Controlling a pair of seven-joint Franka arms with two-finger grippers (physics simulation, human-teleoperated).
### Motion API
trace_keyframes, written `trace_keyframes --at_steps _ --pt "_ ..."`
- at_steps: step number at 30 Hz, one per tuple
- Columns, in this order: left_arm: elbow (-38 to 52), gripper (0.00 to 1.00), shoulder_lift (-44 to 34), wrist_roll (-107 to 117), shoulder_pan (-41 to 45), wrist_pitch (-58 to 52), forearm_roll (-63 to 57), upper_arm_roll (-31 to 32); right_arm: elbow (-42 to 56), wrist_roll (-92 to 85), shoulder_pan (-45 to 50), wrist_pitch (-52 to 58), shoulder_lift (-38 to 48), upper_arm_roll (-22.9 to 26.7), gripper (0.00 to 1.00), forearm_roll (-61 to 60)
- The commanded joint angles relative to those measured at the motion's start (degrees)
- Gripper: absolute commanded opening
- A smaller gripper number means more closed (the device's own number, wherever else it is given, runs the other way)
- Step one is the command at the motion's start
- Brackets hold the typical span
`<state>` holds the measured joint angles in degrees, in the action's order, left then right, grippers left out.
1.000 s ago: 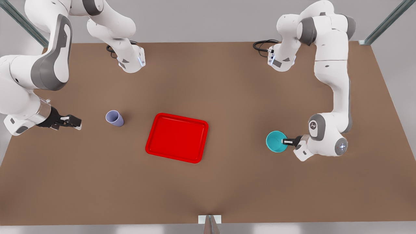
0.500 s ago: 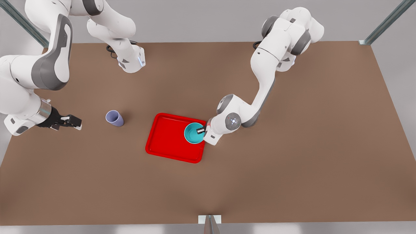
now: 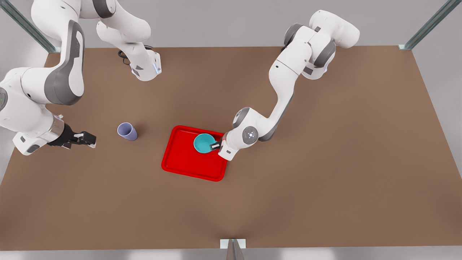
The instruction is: Place the bowl on the tray with the left arm and the cup on the tray with the right arm
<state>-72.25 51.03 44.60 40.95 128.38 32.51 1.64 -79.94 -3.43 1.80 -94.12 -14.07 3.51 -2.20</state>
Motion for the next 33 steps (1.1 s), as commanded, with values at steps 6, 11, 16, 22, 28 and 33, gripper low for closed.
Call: trace_keyframes --at_steps 6,11,16,22,28,33 --pt "2.4 1.0 -6.4 -3.9 -0.7 -16.9 -3.5 -12.4 -2.0 -0.2 -0.1 -0.2 1.1 0.2 1.0 0.2" --pt "2.3 1.0 -11.5 -40.3 -0.7 -41.3 -4.6 -42.7 -15.6 -0.8 -0.1 -8.6 4.0 0.0 1.0 0.5" --pt "1.6 1.0 -28.3 -42.3 -27.2 -43.2 -34.3 -9.7 -30.5 -2.9 -2.1 -17.7 9.8 -0.1 1.0 -0.1" --pt "2.2 1.0 -30.4 -42.8 -40.1 -45.3 -40.2 4.0 -49.3 -6.3 -6.0 -27.2 15.6 0.5 1.0 -0.1" --pt "1.5 1.0 -29.8 -43.2 -40.1 -46.2 -39.9 4.1 -52.0 -6.6 -7.1 -30.0 13.6 0.5 1.0 -0.1" --pt "1.5 1.0 -29.7 -43.2 -40.1 -46.2 -39.7 4.1 -50.3 -6.9 -5.4 -29.1 12.1 0.2 1.0 -0.1"
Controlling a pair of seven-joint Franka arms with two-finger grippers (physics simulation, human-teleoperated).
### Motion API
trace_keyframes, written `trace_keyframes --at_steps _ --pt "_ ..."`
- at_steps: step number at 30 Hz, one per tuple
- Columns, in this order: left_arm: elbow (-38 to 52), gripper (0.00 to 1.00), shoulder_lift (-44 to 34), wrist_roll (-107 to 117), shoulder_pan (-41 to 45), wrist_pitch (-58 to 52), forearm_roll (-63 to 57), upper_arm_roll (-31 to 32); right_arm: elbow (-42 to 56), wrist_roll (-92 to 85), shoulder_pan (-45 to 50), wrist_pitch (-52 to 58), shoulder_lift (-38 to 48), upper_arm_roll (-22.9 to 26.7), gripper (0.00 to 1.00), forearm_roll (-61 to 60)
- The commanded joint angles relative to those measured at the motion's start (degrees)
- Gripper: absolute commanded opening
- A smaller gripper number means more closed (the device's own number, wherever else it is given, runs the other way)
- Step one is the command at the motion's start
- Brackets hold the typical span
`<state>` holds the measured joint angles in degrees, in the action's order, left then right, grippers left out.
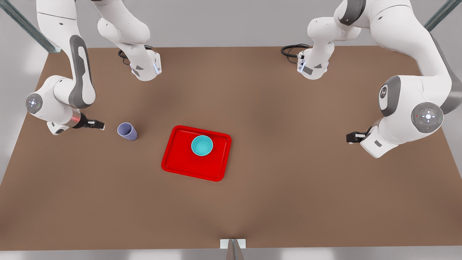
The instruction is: Place the bowl on the tray with the left arm and the cup on the tray with the right arm
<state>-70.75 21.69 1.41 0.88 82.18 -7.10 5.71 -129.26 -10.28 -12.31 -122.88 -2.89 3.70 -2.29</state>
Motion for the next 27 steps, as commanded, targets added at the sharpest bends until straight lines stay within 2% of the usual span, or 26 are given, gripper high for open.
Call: trace_keyframes --at_steps 1,4,12,27 --pt "0.0 1.0 0.0 0.0 0.0 0.0 -0.1 0.0 1.2 -0.1 9.0 0.2 -1.2 0.0 1.0 0.0" --pt "0.0 1.0 0.1 -0.1 -0.1 0.0 -0.1 -0.2 3.4 -0.2 11.1 0.2 -4.5 0.1 1.0 0.0" --pt "0.0 1.0 0.9 -0.1 -0.1 0.0 0.0 -0.3 2.9 -0.4 10.5 -0.5 -5.7 0.2 1.0 0.0" --pt "-0.2 1.0 0.9 0.5 0.0 -0.2 0.1 -0.3 -2.0 -1.9 8.5 -2.0 -7.5 0.4 1.0 0.0"
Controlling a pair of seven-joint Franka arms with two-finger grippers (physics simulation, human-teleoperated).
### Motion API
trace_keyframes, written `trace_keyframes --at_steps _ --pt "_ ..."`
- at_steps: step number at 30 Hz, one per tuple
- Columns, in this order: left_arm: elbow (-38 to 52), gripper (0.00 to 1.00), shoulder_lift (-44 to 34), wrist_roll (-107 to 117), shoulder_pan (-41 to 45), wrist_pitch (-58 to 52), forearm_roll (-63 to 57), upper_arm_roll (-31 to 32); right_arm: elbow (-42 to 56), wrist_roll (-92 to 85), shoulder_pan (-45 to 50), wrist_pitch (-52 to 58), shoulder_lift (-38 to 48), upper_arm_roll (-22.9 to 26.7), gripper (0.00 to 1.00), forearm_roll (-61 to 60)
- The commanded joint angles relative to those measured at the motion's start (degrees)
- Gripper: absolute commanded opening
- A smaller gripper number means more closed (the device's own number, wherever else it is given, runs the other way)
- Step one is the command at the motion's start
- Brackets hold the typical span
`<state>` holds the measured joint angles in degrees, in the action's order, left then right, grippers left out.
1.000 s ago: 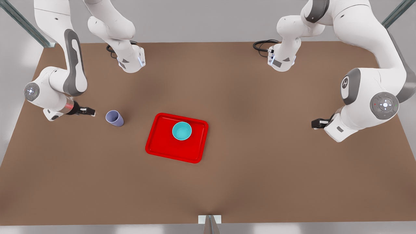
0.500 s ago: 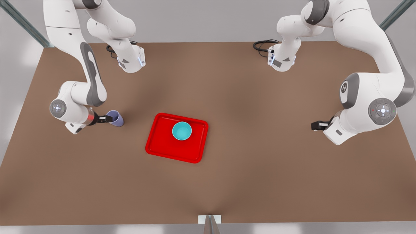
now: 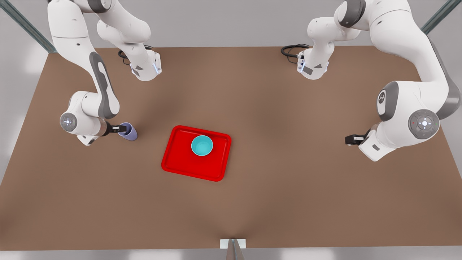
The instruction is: Place the bowl on the tray with the left arm and the cup on the tray with the right arm
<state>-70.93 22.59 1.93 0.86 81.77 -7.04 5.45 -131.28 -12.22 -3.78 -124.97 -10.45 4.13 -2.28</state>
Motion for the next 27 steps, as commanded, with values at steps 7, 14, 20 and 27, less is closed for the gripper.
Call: trace_keyframes --at_steps 7,14,20,27 --pt "0.0 1.0 0.3 -0.1 -0.1 0.0 0.0 -0.1 -0.9 -0.1 -0.4 -0.1 -0.6 0.0 0.54 0.0" --pt "0.1 1.0 0.2 -0.6 -0.3 0.0 0.8 -0.2 -0.7 -0.1 -0.3 0.1 -1.9 -0.1 0.21 -0.1" --pt "0.0 1.0 0.2 -0.6 -0.3 0.0 0.8 -0.2 -0.2 -0.1 0.1 0.0 -2.4 -0.1 0.21 -0.1" --pt "0.1 1.0 -0.3 -0.4 -0.2 -0.8 1.5 -0.4 0.5 -0.3 1.7 0.1 -0.5 -0.4 0.21 -0.1"
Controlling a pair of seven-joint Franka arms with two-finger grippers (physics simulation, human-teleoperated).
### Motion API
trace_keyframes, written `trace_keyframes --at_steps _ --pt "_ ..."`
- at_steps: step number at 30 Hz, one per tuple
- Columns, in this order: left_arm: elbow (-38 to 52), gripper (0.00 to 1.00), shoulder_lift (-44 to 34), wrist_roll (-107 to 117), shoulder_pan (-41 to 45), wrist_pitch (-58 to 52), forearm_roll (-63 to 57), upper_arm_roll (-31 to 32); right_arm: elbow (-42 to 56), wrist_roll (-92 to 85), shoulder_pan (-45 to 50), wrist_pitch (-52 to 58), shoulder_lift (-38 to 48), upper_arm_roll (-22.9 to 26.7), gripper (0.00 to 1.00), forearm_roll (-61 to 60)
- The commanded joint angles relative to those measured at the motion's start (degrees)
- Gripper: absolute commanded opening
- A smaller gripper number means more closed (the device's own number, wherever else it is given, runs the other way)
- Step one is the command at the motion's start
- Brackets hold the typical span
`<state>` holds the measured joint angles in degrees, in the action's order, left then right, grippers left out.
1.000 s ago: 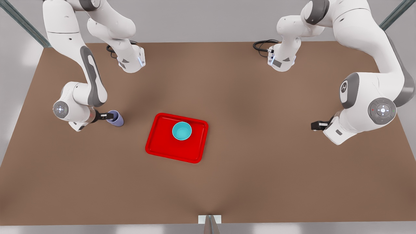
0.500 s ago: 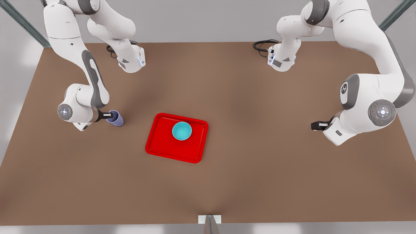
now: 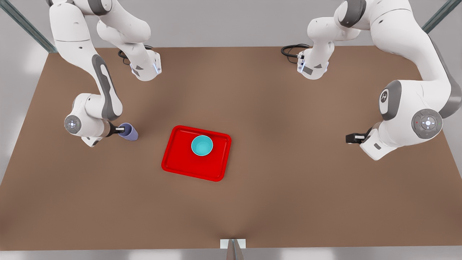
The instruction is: Place the bowl on the tray with the left arm and the cup on the tray with the right arm
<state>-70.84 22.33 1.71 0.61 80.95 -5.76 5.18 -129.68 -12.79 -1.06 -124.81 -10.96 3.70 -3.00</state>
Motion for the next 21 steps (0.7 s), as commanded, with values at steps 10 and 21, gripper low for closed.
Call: trace_keyframes --at_steps 10,21 --pt "0.0 1.0 0.3 -0.3 -0.1 0.1 0.4 -0.7 5.9 6.1 5.5 0.7 0.6 -4.3 0.21 -3.2" --pt "0.0 1.0 0.6 -0.3 -0.2 0.3 0.5 -1.1 13.6 23.7 13.1 -0.9 -5.2 -10.3 0.21 -6.4"
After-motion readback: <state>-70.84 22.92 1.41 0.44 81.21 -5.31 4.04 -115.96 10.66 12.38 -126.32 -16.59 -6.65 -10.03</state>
